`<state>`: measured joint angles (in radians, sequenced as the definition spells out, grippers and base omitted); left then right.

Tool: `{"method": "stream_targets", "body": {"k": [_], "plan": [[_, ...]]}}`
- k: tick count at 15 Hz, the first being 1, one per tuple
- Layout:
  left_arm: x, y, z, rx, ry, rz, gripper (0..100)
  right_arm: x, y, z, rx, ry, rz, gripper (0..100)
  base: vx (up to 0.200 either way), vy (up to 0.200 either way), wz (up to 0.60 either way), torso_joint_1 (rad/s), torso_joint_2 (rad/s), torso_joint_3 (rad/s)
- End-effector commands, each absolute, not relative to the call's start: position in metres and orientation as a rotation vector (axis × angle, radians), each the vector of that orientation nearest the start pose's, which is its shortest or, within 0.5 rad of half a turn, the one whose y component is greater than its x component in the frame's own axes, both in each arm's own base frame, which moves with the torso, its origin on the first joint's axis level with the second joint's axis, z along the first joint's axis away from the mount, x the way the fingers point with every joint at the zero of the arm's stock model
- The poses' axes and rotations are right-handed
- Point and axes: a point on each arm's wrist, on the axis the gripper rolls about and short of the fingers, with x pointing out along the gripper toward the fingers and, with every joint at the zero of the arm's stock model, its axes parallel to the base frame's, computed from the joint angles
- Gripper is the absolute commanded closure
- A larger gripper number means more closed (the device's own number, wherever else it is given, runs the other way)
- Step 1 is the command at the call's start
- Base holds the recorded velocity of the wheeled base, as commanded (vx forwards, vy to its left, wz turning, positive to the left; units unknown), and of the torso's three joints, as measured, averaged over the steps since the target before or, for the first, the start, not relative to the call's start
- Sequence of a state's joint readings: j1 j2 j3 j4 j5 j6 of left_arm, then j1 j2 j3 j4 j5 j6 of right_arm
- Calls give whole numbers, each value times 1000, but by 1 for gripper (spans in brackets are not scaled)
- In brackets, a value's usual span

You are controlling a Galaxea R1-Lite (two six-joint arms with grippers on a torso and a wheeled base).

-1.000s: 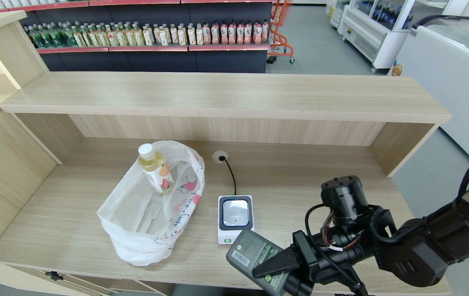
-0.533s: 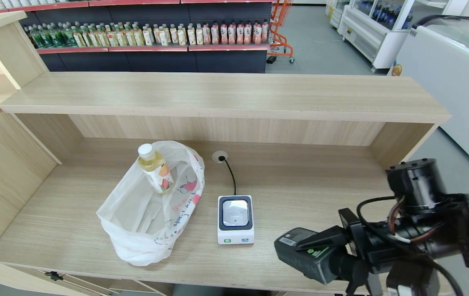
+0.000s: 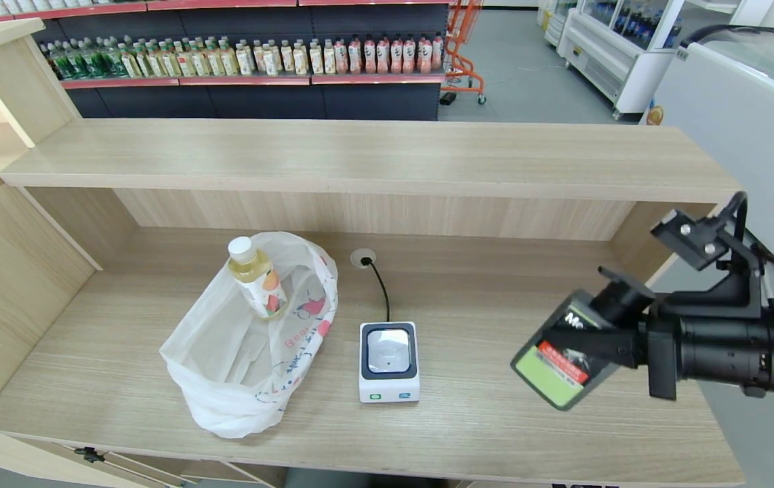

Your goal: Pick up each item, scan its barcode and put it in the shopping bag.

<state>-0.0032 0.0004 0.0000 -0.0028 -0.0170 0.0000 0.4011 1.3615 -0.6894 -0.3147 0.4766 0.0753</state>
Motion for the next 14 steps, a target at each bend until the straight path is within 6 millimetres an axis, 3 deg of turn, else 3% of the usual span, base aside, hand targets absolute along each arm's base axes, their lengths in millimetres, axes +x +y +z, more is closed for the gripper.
{"method": "stream_targets", "body": {"k": [1,5,7,11,14], "plan": [[-23,0,76,0,-2,-18,0,207,117,216,340,376,686,100,0,0,0,0,0,0],[-23,0,76,0,-2,-20,0,224,132,195,548,473,591,100,0,0,0,0,0,0],[-23,0,76,0,-2,-20,0,234,143,184,547,476,603,100,0,0,0,0,0,0],[-23,0,76,3,-2,-20,0,236,173,166,511,523,643,100,0,0,0,0,0,0],[-23,0,76,2,-2,-20,0,238,181,154,481,555,628,100,0,0,0,0,0,0]]}}
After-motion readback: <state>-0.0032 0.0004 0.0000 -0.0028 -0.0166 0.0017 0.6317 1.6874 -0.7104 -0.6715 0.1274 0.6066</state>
